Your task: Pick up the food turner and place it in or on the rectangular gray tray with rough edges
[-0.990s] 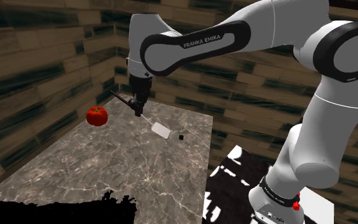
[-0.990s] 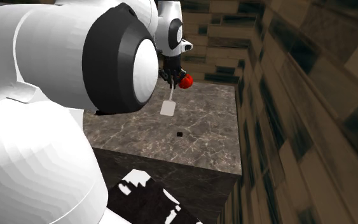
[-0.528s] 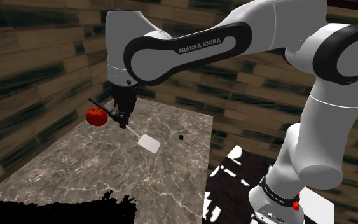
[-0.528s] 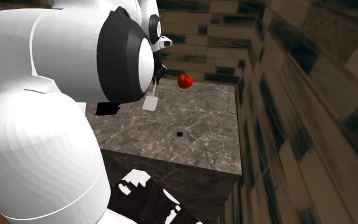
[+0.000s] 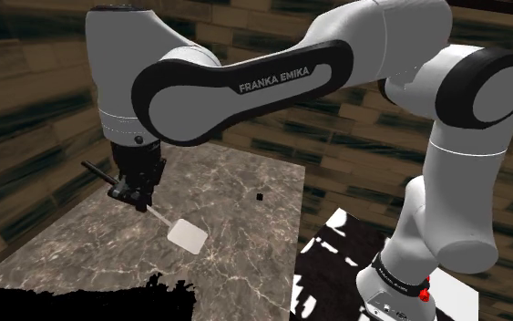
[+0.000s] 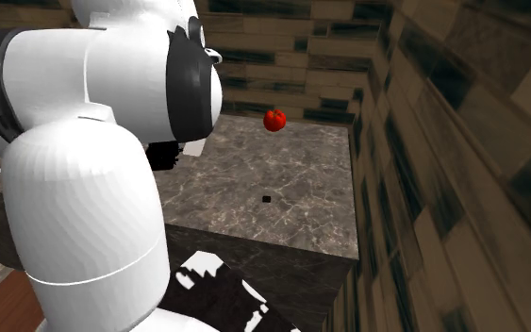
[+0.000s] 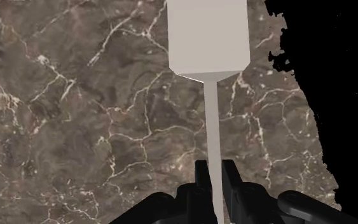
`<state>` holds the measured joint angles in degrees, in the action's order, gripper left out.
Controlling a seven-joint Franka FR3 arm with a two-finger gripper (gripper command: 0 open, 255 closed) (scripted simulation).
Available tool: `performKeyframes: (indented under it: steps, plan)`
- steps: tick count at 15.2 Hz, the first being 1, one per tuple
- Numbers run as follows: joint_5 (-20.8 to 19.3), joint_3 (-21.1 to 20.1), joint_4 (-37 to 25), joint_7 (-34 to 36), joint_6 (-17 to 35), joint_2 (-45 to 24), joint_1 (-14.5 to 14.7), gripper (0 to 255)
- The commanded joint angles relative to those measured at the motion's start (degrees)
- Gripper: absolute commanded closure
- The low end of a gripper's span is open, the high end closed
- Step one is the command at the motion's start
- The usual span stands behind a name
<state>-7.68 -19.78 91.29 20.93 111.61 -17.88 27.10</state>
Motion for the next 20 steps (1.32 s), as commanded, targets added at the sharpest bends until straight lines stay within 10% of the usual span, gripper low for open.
performKeyframes:
  steps: [1, 10, 13, 20]
  plan:
    - [-0.99, -0.52, -3.04, 2.48, -1.13, -2.11, 1.95, 255]
    - [-6.26, -1.39, -25.11, 12.11, -9.95, -16.42, 13.47, 255]
    - [-8.67, -0.70, -42.48, 14.47, -17.19, -26.53, 20.32, 255]
    - [-8.48, -0.72, -34.18, 15.29, -10.66, -24.97, 18.88, 255]
